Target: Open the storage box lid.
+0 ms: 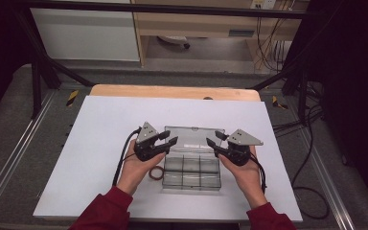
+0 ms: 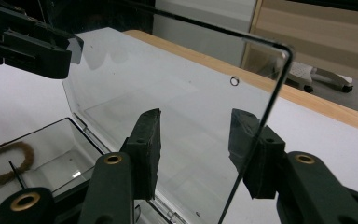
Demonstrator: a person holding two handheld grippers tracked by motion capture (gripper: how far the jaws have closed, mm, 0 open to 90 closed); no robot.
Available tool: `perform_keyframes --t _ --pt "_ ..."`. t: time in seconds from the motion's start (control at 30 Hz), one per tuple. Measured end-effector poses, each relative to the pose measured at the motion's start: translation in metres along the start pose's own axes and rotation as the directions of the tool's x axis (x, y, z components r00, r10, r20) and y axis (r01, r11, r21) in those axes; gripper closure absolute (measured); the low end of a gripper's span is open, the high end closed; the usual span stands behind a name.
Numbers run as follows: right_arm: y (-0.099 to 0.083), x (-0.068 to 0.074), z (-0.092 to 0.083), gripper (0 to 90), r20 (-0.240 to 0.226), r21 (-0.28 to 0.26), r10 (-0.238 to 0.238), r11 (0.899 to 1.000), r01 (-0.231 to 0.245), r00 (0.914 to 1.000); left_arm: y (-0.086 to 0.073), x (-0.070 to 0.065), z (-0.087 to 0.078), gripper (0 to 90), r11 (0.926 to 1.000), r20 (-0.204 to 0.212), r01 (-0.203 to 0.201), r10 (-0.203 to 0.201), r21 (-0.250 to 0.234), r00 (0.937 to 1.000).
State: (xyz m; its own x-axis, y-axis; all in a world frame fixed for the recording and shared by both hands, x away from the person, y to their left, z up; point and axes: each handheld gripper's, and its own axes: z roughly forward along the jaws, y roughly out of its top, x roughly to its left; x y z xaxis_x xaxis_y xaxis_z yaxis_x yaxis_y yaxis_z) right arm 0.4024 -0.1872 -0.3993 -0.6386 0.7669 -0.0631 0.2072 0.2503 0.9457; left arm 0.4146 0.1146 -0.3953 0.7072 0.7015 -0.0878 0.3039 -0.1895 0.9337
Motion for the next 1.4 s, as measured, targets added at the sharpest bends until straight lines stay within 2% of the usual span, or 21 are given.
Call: perform_keyframes --t 0.43,1.1,1.4 --pt "0.002 -0.004 0.008 50.3 0.001 0.011 0.020 1.000 -0.020 0.9998 0.003 0.002 0.004 63.2 0.9998 -0.028 0.010 -0.009 0.017 0.9996" --pt "0.003 -0.008 0.013 48.8 -0.001 0.016 0.020 1.000 -0.020 0.9998 0.004 0.001 0.008 61.9 0.9992 -0.047 0.034 -0.033 0.019 0.9983" --pt "0.003 -0.007 0.013 48.5 0.004 0.018 0.014 1.000 -0.014 0.9999 0.005 0.001 0.009 60.3 0.9993 -0.049 0.032 -0.031 0.020 0.9983"
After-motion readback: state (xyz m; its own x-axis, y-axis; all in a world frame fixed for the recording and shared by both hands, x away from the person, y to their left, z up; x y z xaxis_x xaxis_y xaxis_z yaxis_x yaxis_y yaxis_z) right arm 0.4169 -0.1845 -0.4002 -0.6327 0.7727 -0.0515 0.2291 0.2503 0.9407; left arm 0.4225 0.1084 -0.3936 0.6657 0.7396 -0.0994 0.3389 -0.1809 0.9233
